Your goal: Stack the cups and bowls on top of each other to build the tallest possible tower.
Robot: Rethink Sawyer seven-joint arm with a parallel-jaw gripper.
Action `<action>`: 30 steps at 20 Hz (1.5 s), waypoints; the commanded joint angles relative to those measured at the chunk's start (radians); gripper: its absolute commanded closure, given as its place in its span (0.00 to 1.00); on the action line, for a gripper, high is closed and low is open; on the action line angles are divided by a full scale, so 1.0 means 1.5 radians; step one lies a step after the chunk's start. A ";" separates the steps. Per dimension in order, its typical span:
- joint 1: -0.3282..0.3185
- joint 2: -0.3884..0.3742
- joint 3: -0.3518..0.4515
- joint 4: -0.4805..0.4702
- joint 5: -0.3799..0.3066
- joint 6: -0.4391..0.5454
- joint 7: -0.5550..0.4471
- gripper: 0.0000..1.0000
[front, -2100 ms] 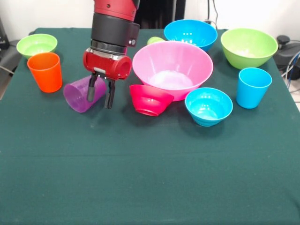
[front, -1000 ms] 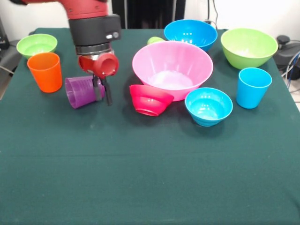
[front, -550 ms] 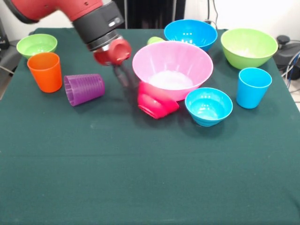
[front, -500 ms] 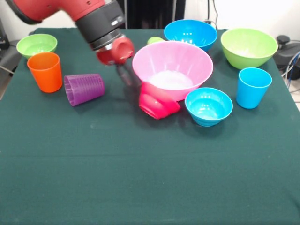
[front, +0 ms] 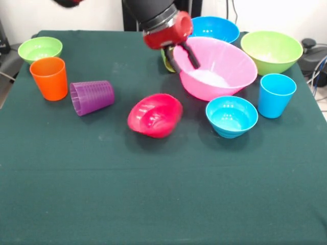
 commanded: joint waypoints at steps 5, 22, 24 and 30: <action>0.037 -0.192 -0.005 0.062 0.076 0.166 -0.060 0.00; 0.224 -0.128 -0.218 -0.095 -0.317 -0.086 0.037 0.00; 0.464 0.011 -0.560 -0.264 -0.288 -0.424 0.142 0.00; 0.461 0.168 -0.611 -0.282 -0.002 -0.661 -0.115 0.00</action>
